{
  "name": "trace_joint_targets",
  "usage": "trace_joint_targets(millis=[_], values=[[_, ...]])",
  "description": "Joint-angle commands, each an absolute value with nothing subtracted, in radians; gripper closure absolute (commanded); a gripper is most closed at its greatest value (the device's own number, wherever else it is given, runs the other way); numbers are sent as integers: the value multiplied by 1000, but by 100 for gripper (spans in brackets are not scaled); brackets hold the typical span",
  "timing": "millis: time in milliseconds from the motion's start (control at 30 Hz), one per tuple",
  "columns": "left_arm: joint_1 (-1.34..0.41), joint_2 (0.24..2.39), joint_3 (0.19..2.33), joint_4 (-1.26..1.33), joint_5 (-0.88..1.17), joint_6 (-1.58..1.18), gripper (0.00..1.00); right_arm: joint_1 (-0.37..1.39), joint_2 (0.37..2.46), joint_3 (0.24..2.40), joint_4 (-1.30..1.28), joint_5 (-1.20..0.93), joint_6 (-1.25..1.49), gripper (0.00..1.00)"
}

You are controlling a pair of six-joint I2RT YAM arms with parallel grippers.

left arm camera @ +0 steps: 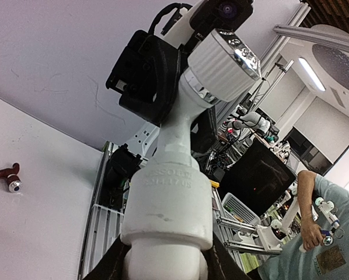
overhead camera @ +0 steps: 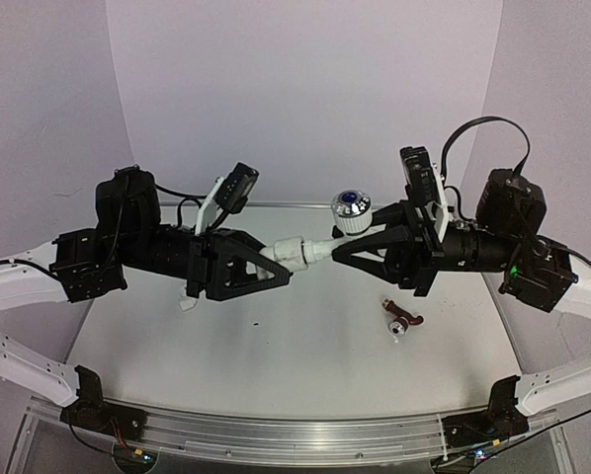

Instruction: Install the water faucets

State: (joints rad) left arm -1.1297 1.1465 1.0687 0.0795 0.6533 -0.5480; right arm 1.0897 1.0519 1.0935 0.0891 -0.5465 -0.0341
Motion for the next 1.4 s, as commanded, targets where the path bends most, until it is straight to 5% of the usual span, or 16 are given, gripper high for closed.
trace_joint_targets(millis=[0,267,767,933,1000,1167,1367], values=[[-1138,1099,1119,11,563,-411,77,1093,1057,1092,152,-504,150,100],[-1147,1071,1167,-167,413,-217,88,1092,1080,1092,90,-515,290,100],[-1183,1038,1184,-291,163,63,90,1071,1106,1063,68,-621,494,100],[-1183,1048,1192,-299,173,49,71,1071,1101,1088,54,-577,373,100],[-1183,1046,1200,-305,182,14,42,1071,1096,1113,47,-521,271,100],[-1183,1015,1211,-324,182,-96,6,1068,1093,1159,41,-405,104,100],[-1182,1064,1263,-436,100,-113,0,1053,1103,1153,36,-410,184,100]])
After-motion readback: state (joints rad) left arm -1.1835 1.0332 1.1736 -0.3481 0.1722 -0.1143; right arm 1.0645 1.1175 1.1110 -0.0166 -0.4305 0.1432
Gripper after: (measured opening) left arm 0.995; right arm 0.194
